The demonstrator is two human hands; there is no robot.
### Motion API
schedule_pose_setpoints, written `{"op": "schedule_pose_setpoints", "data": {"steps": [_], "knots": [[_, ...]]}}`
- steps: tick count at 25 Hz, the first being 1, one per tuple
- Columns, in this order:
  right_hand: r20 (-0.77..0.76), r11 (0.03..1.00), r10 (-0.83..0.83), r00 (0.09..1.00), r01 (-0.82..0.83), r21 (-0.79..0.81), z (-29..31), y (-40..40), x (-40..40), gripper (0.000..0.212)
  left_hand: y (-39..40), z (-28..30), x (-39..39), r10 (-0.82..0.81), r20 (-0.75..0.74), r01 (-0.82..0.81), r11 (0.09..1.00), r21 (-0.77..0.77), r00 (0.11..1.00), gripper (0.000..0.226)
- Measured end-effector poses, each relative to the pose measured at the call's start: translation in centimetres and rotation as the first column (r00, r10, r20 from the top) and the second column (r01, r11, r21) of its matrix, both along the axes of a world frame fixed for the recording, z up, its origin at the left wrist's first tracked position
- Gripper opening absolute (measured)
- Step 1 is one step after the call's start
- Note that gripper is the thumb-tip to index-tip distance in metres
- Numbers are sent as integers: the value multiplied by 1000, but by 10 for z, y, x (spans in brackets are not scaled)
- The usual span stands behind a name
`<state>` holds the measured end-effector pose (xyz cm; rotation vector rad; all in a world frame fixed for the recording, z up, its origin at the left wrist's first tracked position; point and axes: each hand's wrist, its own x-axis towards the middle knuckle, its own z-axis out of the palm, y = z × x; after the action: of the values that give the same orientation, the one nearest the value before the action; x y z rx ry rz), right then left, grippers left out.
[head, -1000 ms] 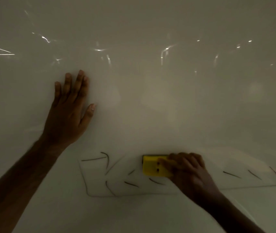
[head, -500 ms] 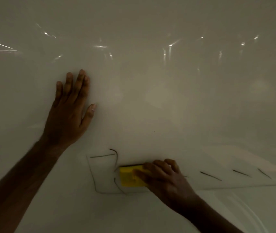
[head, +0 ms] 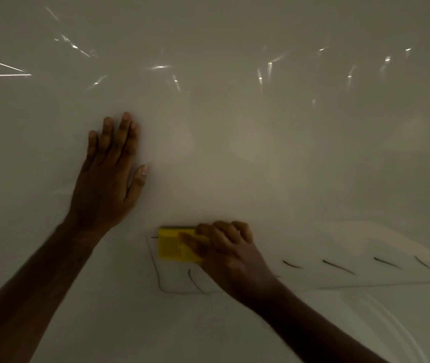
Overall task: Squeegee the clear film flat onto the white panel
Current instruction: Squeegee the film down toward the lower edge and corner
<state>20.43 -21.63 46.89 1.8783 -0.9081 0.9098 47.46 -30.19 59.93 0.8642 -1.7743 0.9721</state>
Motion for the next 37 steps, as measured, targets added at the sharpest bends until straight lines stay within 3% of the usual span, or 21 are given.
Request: {"op": "schedule_pose_setpoints", "data": {"steps": [4,7,11,14,17,21,24,27,31,34,37], "knots": [[-102,999,-28,994,32,34,-33,17,-39,53,-3,-11,11,14,-10,-14,1000,-16,1000,70],[-11,998,-58,998,58,15,-5,18,-42,59,-4,-13,12,-9,-17,9,1000,-4,1000,69],[115,999,36,993,-37,4,20,-3,27,54,-2,-12,14,-5,1,5,1000,-10,1000,68],[-28,998,62,998,-62,12,-11,-10,50,51,-4,-13,21,40,35,-39,999,-24,999,69],[-141,999,49,989,-46,22,-41,-5,18,51,-6,-16,23,53,14,-53,998,-27,998,67],[-84,1000,-12,996,11,-6,-20,6,-12,54,-9,-21,22,43,-9,-44,998,-33,999,66],[35,1000,27,999,-27,-7,8,-3,19,53,-8,-21,20,37,-26,-38,999,-32,999,66],[-73,998,63,995,-63,8,-16,-15,51,47,-9,-23,20,49,-27,-50,998,-39,998,68],[-262,995,101,960,-102,10,-78,-8,21,39,-11,-31,23,65,-32,-66,997,-39,997,69],[-273,997,71,959,-71,10,-74,6,-25,45,-10,-41,18,75,-83,-78,996,-35,994,69],[-163,999,32,986,-31,6,-25,10,-40,49,-10,-45,15,78,-104,-82,996,-34,991,69]]}}
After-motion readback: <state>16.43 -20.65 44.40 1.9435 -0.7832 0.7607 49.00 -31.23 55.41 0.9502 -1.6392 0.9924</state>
